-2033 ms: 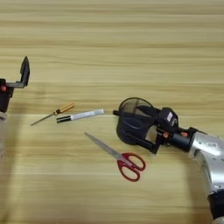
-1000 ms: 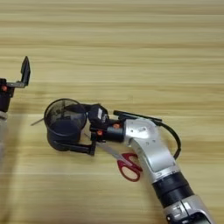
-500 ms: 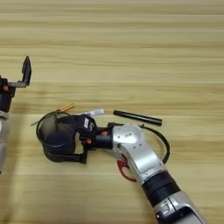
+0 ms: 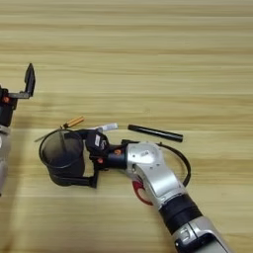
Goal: Move the objects on the table
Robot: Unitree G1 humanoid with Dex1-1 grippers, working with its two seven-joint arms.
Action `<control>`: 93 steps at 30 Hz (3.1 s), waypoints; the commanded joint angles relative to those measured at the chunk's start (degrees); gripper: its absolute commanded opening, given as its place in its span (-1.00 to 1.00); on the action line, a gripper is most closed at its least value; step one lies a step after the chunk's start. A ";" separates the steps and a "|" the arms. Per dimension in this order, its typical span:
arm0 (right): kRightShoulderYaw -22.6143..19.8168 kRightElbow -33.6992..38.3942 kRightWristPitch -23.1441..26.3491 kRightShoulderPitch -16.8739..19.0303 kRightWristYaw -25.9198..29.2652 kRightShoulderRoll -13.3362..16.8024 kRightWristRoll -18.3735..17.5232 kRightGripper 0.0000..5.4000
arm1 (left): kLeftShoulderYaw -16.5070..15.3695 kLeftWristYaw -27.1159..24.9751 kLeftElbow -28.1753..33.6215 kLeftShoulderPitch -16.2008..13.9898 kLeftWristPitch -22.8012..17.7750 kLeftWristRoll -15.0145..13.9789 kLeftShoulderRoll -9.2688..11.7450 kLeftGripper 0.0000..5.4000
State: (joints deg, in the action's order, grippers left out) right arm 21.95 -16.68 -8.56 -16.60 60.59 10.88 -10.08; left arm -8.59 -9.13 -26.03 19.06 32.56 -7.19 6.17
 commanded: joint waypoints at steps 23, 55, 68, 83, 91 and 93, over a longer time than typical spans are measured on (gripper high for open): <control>-13.93 3.39 -0.09 7.01 3.04 15.20 -5.13 0.99 | 0.05 0.06 -0.89 0.65 0.90 0.50 0.31 1.00; -23.68 -19.95 -5.66 -1.47 -1.28 22.44 0.28 0.99 | 0.20 -0.19 -1.41 1.23 1.09 0.60 0.95 1.00; -21.83 -27.97 -8.14 -4.44 -5.37 21.03 4.86 0.99 | 0.29 -0.02 -1.71 1.18 1.49 0.65 0.83 1.00; -20.69 -30.49 -9.11 -4.86 -4.95 20.07 5.36 0.60 | 0.17 -0.27 -2.14 1.28 1.76 0.47 1.06 1.00; -20.38 -30.32 -9.82 -4.60 -4.44 19.97 5.22 0.31 | 0.20 -0.09 -2.29 1.36 1.85 0.57 0.93 1.00; -20.33 -30.12 -9.87 -4.55 -4.32 19.96 5.14 0.24 | 0.20 -0.07 -2.32 1.38 1.86 0.57 0.92 1.00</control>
State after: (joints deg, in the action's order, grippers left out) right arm 0.97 -46.43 -18.49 -21.46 55.80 31.01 -5.89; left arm -8.58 -9.19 -27.76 19.74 34.14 -7.06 6.92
